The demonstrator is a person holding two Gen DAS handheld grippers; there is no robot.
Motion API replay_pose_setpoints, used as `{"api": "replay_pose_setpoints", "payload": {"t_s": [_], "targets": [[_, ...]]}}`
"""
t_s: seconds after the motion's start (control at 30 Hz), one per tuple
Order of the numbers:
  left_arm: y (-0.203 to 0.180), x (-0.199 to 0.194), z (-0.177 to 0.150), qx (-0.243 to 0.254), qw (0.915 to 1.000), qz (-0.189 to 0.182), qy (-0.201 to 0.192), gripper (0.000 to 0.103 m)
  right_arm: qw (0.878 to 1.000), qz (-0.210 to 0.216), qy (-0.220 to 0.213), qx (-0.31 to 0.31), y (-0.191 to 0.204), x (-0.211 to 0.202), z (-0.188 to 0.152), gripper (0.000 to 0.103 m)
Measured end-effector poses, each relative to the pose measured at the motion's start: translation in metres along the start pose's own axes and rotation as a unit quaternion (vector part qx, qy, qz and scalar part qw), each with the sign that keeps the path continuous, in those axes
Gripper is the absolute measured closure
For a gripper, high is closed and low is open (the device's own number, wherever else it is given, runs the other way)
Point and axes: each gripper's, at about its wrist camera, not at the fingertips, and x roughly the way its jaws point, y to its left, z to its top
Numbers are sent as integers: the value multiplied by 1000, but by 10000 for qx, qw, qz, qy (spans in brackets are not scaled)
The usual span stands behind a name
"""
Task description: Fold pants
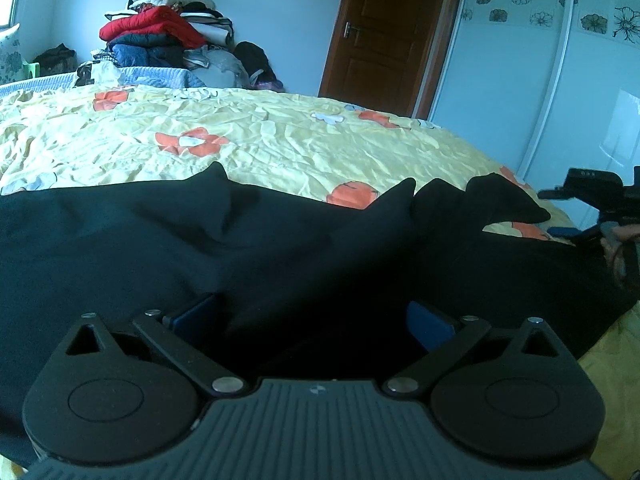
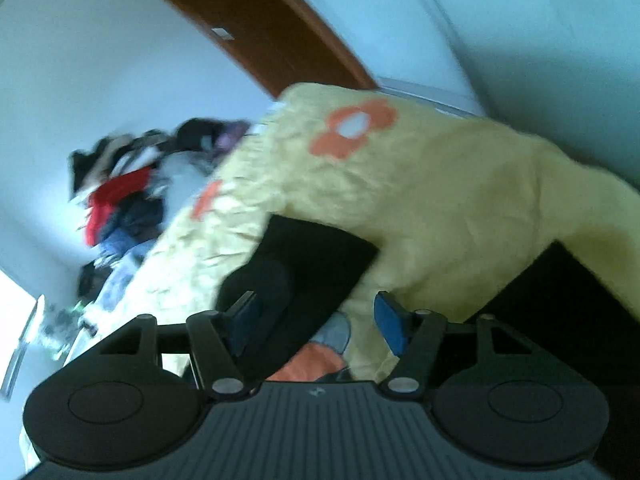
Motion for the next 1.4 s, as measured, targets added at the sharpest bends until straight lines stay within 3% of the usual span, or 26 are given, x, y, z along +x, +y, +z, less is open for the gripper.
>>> {"api": "replay_pose_setpoints", "payload": {"t_s": [0.17, 0.2, 0.27, 0.3, 0.43, 0.57, 0.67, 0.73, 0.8, 0.87, 0.93, 0.97, 1.03, 1.13, 1.17, 1.2, 1.27, 1.33, 1.4], "targets": [[0, 0, 0, 9, 10000, 8, 4, 1, 9998, 37, -146, -107, 3, 17, 9, 42], [0, 0, 0, 10, 10000, 9, 5, 1, 9997, -30, -144, -211, 6, 18, 10, 60], [0, 0, 0, 9, 10000, 8, 4, 1, 9992, -78, -172, -355, 9, 14, 9, 83], [0, 0, 0, 12, 10000, 10, 5, 0, 9990, -20, -256, -374, 9, 15, 10, 88], [0, 0, 0, 12, 10000, 10, 6, 0, 9956, 385, -648, -560, 22, 6, 20, 92], [1, 0, -1, 26, 10000, 18, 12, 0, 9911, 468, -805, -956, 39, -2, 29, 92], [1, 0, 0, 22, 10000, 15, 10, 0, 9890, 280, -820, -1201, 48, -4, 34, 92], [1, 0, 0, 22, 10000, 14, 10, 0, 9894, -329, -526, -1311, 48, 6, 37, 92], [1, 0, 0, 19, 10000, 13, 10, 0, 9835, -1030, -396, -1435, 46, 16, 37, 85], [0, 0, 0, 26, 10000, 17, 12, 0, 9723, -1630, -784, -1479, 47, 11, 37, 84], [0, 1, 0, 34, 10000, 23, 15, 0, 9719, -1410, -1102, -1532, 54, 2, 37, 84], [0, 1, 0, 38, 10000, 24, 17, 0, 9744, -1147, -1015, -1643, 61, 3, 37, 84], [0, 1, 0, 41, 10000, 23, 18, 0, 9740, -891, -600, -1994, 82, 16, 36, 84], [1, 0, 0, 26, 10000, 11, 12, 0, 9659, -857, -38, -2441, 113, 46, 29, 79], [2, 0, 0, 12, 10000, -3, 6, 0, 9641, -918, 108, -2489, 120, 58, 28, 68], [3, 0, 0, -3, 10000, -16, 0, 0, 9620, -1022, 223, -2523, 126, 72, 26, 49], [4, -1, 0, -34, 10000, -46, -12, 0, 9562, -1279, 360, -2606, 132, 92, 20, 25], [6, -1, 0, -73, 9999, -83, -28, 0, 9417, -1654, 467, -2892, 142, 113, 12, 25], [7, -2, 0, -111, 9999, -122, -41, 0, 9136, -2038, 590, -3469, 150, 129, -2, 25]]}}
